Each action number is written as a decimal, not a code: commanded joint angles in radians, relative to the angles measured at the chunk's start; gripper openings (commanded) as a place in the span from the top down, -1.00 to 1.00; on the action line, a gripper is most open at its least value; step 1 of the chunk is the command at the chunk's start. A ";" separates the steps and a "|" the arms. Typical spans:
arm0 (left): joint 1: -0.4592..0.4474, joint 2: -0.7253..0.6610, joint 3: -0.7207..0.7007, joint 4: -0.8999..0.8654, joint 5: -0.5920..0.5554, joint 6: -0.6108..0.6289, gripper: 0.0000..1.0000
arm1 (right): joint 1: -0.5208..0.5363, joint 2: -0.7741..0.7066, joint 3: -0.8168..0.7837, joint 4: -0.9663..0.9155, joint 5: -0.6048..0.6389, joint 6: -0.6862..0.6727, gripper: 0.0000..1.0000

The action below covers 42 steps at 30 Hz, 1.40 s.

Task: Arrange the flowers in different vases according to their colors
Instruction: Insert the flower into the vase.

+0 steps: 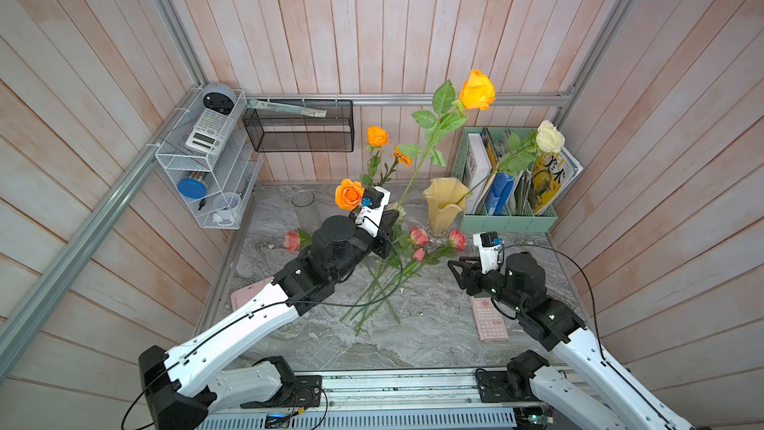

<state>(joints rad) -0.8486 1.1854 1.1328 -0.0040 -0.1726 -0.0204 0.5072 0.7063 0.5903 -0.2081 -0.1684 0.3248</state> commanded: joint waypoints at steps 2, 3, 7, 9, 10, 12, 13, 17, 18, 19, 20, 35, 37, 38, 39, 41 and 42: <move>0.009 0.087 0.018 0.382 -0.222 0.169 1.00 | 0.001 0.013 -0.014 0.056 -0.031 0.009 0.02; 0.014 0.111 0.031 0.420 -0.235 0.195 1.00 | 0.001 0.019 -0.015 0.059 -0.032 0.009 0.02; 0.059 0.215 0.096 0.567 -0.254 0.273 1.00 | 0.001 0.048 -0.021 0.077 -0.038 0.001 0.02; 0.089 0.257 0.115 0.620 -0.262 0.282 1.00 | 0.001 0.058 -0.025 0.087 -0.037 0.001 0.02; 0.107 0.276 0.121 0.644 -0.260 0.285 1.00 | 0.001 0.063 -0.025 0.090 -0.037 -0.001 0.02; 0.135 0.311 0.122 0.694 -0.261 0.289 1.00 | -0.001 0.070 -0.025 0.093 -0.036 -0.007 0.02; 0.147 0.330 0.123 0.718 -0.264 0.292 1.00 | -0.001 0.074 -0.026 0.093 -0.036 -0.009 0.02; 0.194 0.401 0.125 0.785 -0.242 0.266 1.00 | -0.001 0.091 -0.030 0.104 -0.039 -0.019 0.02; 0.200 0.418 0.124 0.810 -0.241 0.267 1.00 | 0.000 0.094 -0.031 0.106 -0.039 -0.020 0.02; 0.206 0.438 0.126 0.828 -0.236 0.266 1.00 | -0.001 0.098 -0.031 0.111 -0.042 -0.022 0.02; 0.213 0.458 0.132 0.834 -0.235 0.263 1.00 | -0.002 0.103 -0.030 0.114 -0.045 -0.024 0.02; 0.229 0.525 -0.035 0.968 -0.250 0.128 0.97 | -0.003 0.147 -0.036 0.138 -0.047 -0.035 0.02; 0.225 0.519 -0.058 0.953 -0.249 0.114 0.88 | -0.002 0.146 -0.039 0.143 -0.049 -0.033 0.02; 0.221 0.519 -0.066 0.943 -0.252 0.112 0.85 | -0.002 0.145 -0.039 0.145 -0.051 -0.032 0.02; 0.216 0.520 -0.075 0.943 -0.265 0.111 0.84 | -0.003 0.145 -0.039 0.145 -0.052 -0.031 0.02; 0.205 0.528 -0.111 0.986 -0.288 0.112 0.73 | -0.003 0.142 -0.038 0.145 -0.057 -0.022 0.02; 0.201 0.528 -0.122 0.999 -0.300 0.111 0.57 | -0.002 0.138 -0.040 0.144 -0.056 -0.019 0.02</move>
<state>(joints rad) -0.6319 1.7355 1.0401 0.9340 -0.4309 0.1150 0.5072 0.8528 0.5575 -0.0830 -0.2081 0.2985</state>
